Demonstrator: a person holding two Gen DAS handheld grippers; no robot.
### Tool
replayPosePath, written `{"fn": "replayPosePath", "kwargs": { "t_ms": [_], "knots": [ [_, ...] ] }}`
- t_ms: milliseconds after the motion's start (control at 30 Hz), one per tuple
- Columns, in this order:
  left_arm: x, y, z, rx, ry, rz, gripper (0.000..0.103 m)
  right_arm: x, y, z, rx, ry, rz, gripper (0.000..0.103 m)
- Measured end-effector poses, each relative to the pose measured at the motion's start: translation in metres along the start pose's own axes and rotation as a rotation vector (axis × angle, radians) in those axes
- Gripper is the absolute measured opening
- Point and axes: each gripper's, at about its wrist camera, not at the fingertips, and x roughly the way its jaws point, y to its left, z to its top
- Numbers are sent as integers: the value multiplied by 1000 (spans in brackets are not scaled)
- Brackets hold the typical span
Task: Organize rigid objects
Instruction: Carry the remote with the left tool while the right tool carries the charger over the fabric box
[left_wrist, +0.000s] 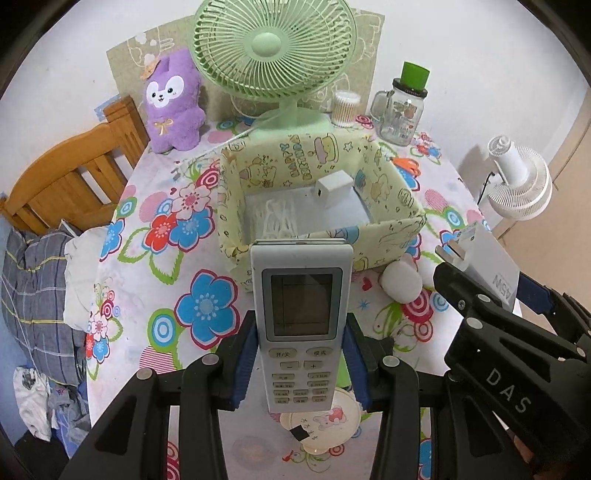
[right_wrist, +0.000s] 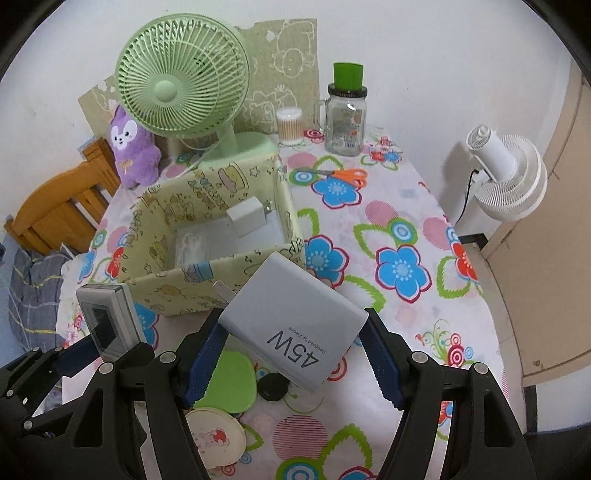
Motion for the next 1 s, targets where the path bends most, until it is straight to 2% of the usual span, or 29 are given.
{"fn": "replayPosePath", "kwargs": {
  "t_ms": [500, 1000],
  "knots": [
    [-19, -5, 18, 1, -47, -2, 45, -24, 0, 22, -25, -55, 18, 75],
    [-18, -5, 49, 8, -65, -5, 45, -20, 2, 53, -37, -78, 32, 75]
  ]
}}
